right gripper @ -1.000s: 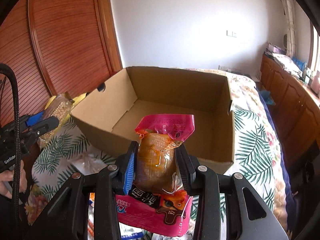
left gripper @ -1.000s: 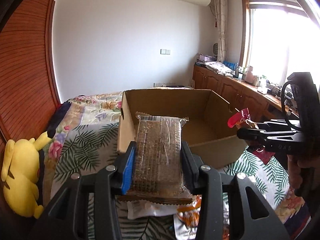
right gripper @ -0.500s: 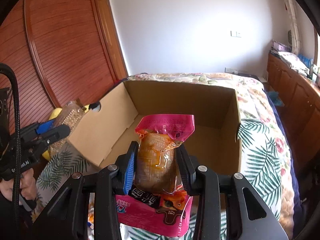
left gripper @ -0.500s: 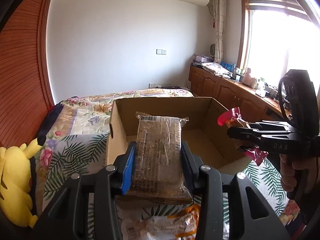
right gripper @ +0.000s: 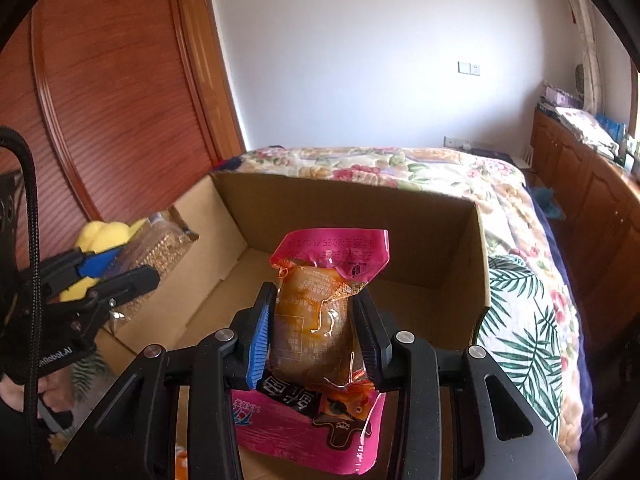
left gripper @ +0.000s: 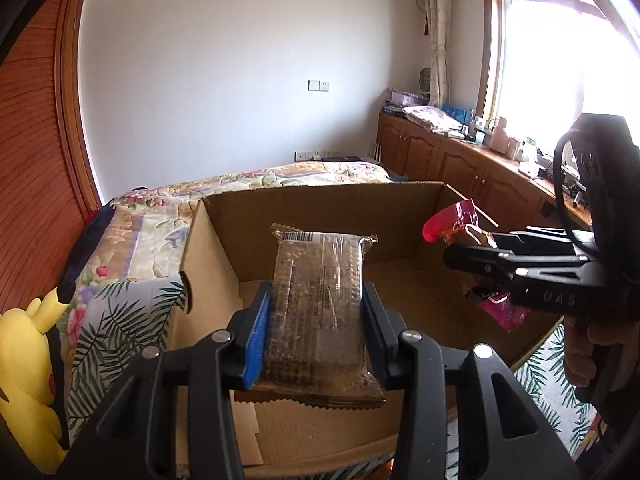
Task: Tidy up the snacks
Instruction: 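Carry both packets over the cardboard box and open both tools to drop them, then move both tools back over the remaining snack packets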
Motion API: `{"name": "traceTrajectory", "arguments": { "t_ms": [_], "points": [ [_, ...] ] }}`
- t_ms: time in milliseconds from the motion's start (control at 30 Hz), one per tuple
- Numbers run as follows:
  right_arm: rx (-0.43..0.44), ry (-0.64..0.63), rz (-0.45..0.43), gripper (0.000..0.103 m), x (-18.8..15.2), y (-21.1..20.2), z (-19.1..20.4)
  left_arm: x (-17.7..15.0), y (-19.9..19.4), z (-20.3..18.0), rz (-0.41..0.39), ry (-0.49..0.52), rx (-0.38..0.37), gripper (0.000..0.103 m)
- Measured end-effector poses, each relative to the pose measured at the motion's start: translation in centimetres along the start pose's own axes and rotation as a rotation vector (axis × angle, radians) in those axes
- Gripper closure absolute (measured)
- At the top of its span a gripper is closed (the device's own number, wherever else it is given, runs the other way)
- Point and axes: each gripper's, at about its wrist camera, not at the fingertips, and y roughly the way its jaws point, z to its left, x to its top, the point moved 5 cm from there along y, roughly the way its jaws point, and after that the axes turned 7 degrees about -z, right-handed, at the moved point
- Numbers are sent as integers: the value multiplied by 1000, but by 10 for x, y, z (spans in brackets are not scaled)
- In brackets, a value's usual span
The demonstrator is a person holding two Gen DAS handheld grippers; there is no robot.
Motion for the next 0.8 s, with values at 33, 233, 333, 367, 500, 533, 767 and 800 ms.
{"name": "traceTrajectory", "arguments": {
  "t_ms": [33, 233, 333, 367, 500, 533, 767, 800],
  "points": [
    [-11, -8, 5, 65, -3, 3, 0, -1, 2, -1, 5, 0, -1, 62],
    [-59, -77, 0, 63, -7, 0, 9, -10, 13, -4, 37, -6, -7, 60],
    [-68, -75, 29, 61, -13, 4, 11, -15, 14, -4, 52, -11, -3, 57],
    [-75, -74, 33, 61, -15, 5, 10, -16, 13, -5, 54, -11, -1, 56],
    [-67, -55, 27, 59, -16, 0, 11, -16, 8, -7, 46, 3, 13, 47],
    [-69, -52, 30, 57, -17, 1, 9, -15, 6, -7, 44, 4, 14, 45],
    [-70, -30, 24, 44, -23, -8, 4, -15, -12, -10, 22, -3, 4, 43],
    [-70, -28, 16, 39, -23, -11, 5, -16, -16, -11, 19, -4, 0, 42]
  ]
}}
